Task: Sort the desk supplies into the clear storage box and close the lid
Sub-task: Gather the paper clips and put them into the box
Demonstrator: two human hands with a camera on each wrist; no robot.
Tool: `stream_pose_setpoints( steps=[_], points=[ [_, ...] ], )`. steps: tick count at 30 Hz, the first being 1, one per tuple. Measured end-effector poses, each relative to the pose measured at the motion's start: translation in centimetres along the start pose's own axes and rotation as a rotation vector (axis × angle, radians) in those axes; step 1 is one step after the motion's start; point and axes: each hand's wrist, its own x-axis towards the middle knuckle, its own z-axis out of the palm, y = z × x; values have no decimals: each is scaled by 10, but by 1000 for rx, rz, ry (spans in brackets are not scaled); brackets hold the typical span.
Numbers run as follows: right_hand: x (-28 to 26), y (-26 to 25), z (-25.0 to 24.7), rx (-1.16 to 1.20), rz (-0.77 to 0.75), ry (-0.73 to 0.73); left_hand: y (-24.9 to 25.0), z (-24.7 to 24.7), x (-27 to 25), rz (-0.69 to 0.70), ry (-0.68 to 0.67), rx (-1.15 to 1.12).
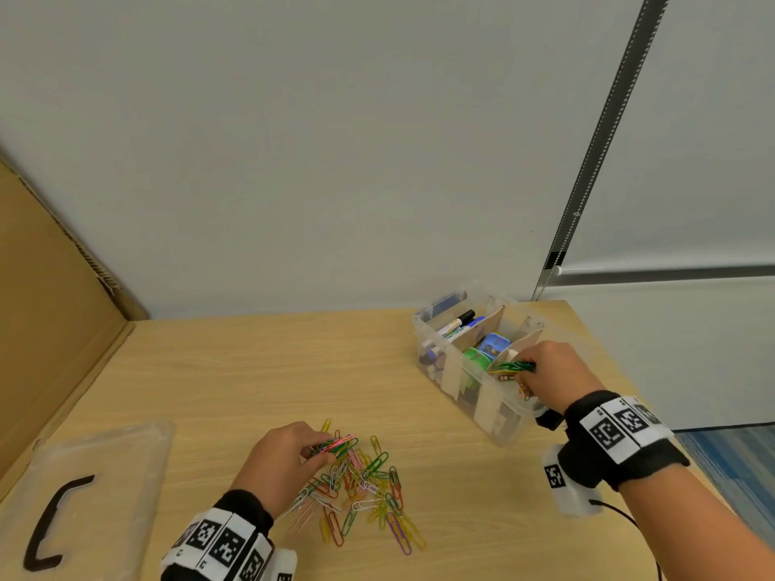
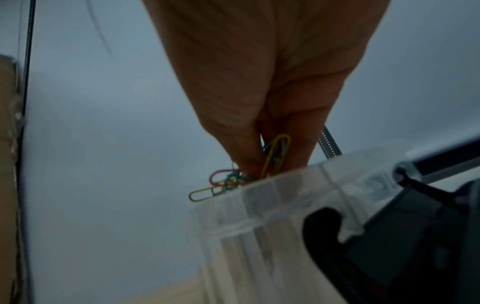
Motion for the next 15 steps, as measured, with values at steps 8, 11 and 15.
stream_pose_setpoints(
  steps=[8,11,15],
  points=[
    [28,-20,2,-264,-43,-395,0,1,-7,-17,-24,21],
    [26,-15,2,-176,-68,-354,-1,1,-10,-18,-29,7],
    [12,11,6,258,-33,82,8,0,-10,2,-34,-26]
  ],
)
